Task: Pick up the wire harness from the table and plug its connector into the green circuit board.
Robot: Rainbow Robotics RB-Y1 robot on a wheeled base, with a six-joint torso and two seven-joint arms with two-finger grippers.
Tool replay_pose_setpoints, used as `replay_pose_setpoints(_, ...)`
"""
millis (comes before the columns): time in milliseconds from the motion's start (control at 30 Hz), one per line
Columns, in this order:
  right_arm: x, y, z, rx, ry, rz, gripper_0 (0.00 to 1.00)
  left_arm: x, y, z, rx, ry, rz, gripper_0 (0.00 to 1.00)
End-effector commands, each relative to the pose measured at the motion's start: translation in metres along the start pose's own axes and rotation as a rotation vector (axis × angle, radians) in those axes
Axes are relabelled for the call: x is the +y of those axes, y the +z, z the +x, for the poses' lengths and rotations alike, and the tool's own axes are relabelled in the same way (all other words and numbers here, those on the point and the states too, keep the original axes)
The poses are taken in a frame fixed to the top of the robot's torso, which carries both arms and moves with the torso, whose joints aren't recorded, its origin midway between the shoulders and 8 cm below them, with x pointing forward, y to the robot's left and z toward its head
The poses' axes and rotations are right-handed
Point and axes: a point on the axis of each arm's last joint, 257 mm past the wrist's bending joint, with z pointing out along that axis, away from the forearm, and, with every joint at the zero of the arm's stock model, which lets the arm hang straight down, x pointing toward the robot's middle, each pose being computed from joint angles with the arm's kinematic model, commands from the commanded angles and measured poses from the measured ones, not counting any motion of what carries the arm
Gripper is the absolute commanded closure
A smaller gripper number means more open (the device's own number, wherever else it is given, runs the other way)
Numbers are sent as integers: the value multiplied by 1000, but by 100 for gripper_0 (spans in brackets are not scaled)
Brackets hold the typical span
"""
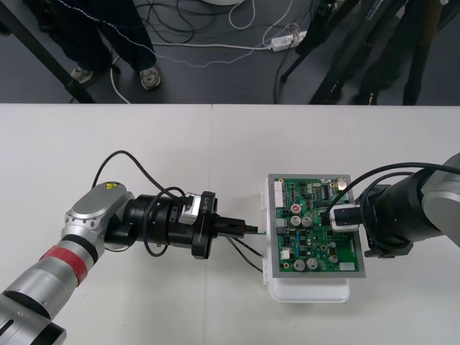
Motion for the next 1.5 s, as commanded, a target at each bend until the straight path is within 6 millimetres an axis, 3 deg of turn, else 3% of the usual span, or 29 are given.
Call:
replay_pose_setpoints(33, 5, -3, -19, -35, -52, -1, 0, 9, 24, -10, -3, 97, 3, 100)
replay_pose_setpoints(400, -1, -4, -27, -51, -68, 15, 0, 12, 25, -13, 4, 75, -31, 100)
replay_pose_setpoints(900, -7, -6, -35, -73, -104, 36, 0, -3, 22, -3, 53, 42, -11, 100)
replay_pose_setpoints(1500, -7, -6, -35, -73, -98, 34, 0, -3, 26, -5, 69, -38, 2, 100)
